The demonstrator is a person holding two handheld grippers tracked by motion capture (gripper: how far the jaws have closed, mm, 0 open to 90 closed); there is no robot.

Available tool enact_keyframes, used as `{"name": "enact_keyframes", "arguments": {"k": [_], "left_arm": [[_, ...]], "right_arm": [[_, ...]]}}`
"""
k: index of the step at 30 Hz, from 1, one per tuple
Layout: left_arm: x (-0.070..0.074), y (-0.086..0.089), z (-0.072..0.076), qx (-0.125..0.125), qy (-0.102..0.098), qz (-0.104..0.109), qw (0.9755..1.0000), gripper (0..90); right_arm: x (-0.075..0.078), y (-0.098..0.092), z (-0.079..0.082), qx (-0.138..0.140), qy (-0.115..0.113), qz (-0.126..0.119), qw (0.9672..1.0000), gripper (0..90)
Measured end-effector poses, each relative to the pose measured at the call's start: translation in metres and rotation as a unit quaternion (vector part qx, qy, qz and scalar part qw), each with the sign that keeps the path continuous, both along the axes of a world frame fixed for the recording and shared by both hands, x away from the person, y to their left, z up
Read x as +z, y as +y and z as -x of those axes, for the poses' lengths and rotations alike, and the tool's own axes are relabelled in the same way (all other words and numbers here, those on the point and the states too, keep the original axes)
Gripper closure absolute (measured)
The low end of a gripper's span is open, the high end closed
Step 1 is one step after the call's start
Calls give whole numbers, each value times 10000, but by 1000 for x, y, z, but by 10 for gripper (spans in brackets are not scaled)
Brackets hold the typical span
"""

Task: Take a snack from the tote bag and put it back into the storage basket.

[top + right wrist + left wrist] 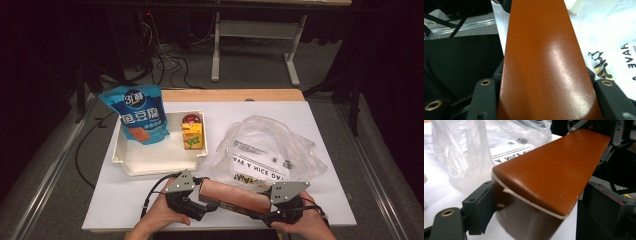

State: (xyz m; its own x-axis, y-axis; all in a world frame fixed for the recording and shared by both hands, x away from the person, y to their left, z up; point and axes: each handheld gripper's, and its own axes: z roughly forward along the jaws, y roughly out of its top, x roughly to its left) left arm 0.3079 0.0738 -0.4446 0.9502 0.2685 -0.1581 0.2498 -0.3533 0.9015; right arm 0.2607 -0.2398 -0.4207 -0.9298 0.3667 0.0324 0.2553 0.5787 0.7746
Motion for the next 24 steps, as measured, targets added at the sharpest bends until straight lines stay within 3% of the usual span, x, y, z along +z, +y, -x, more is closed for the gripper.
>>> {"name": "enact_keyframes", "arguments": {"k": [8, 10, 15, 19, 21, 24], "left_arm": [[-4, -3, 3, -370, -136, 51, 9992, 153], [-5, -3, 4, -440, -224, -67, 9988, 188], [-4, 0, 8, -684, -302, -21, 9972, 287], [-3, 0, 12, -1020, -323, 73, 9942, 456], [-2, -2, 13, -952, -415, 37, 9946, 467], [-2, 2, 11, -824, -423, 25, 9957, 472]], "right_arm": [[-2, 1, 1, 170, 40, -57, 9998, 456], [-3, 2, 1, 274, 92, -15, 9996, 455], [-4, -4, 0, 286, 159, -211, 9992, 423], [-7, -15, -7, -89, 254, -400, 9988, 251], [-9, -22, -11, -248, 386, -567, 9973, 213], [-7, -29, -11, -512, 243, -615, 9965, 173]]}}
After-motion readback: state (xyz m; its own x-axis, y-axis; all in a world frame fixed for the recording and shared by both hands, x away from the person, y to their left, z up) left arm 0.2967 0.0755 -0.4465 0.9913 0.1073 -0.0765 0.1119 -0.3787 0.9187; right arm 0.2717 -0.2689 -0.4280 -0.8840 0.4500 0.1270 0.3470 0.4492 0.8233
